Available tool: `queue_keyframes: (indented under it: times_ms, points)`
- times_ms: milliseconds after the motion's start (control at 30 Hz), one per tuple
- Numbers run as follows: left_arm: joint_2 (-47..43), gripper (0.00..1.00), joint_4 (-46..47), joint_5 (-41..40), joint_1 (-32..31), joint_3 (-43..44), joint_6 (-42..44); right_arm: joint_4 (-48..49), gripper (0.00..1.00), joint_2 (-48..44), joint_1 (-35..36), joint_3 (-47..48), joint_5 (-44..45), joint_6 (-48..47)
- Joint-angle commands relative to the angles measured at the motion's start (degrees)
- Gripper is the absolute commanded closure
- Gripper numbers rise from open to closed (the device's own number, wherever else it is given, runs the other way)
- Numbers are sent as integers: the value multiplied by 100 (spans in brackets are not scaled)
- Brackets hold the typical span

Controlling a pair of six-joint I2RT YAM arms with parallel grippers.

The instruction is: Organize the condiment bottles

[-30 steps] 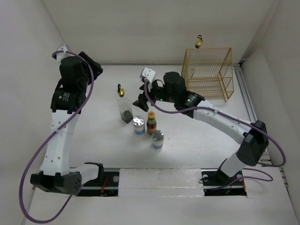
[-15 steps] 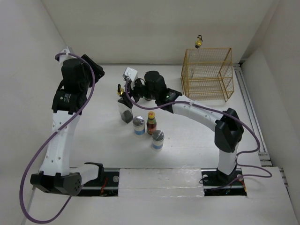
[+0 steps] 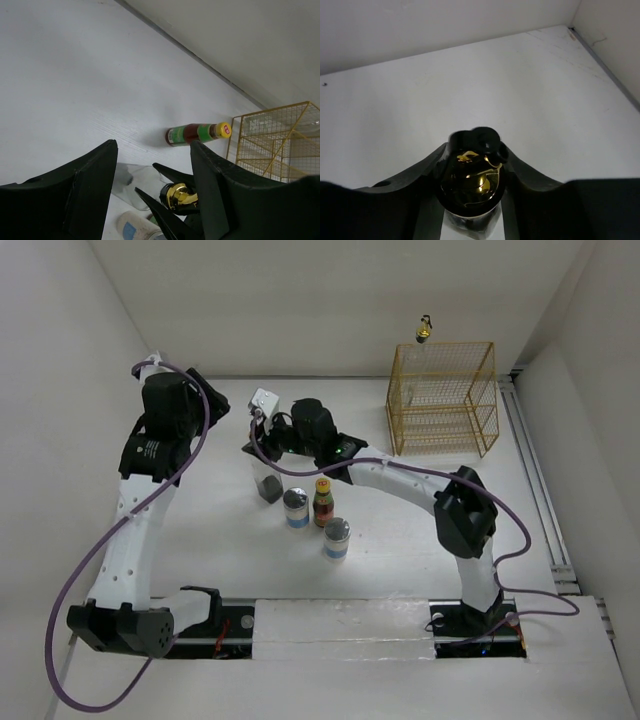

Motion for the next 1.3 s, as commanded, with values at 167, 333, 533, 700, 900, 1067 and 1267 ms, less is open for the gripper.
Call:
queue_keyframes:
  times_ms: [167, 333, 533, 700, 900, 1067, 1267]
  points:
    - [-21, 45, 137, -127, -27, 57, 103, 533, 90, -375, 41, 577, 167, 177]
    - [93, 45, 137, -346, -27, 381, 217, 674, 95, -901, -230, 1121, 115, 676]
    - [199, 45, 76, -418, -27, 724, 270, 499, 99, -1456, -923, 1605, 123, 1380]
    - [199, 45, 76, -365, -27, 725, 270, -317, 99, -1799, -1627, 2113, -139, 1644]
    - [366, 45, 76, -488, -27, 918, 393, -1601, 100, -2009, -2997, 2704, -509, 1644]
    - [419, 45, 181, -294, -27, 866, 393, -2164, 100, -2063, -4263, 2977, -791, 1644]
    - [472, 45, 181, -233, -27, 865, 341, -2305, 100, -1940, -5503, 2977, -1176, 1329]
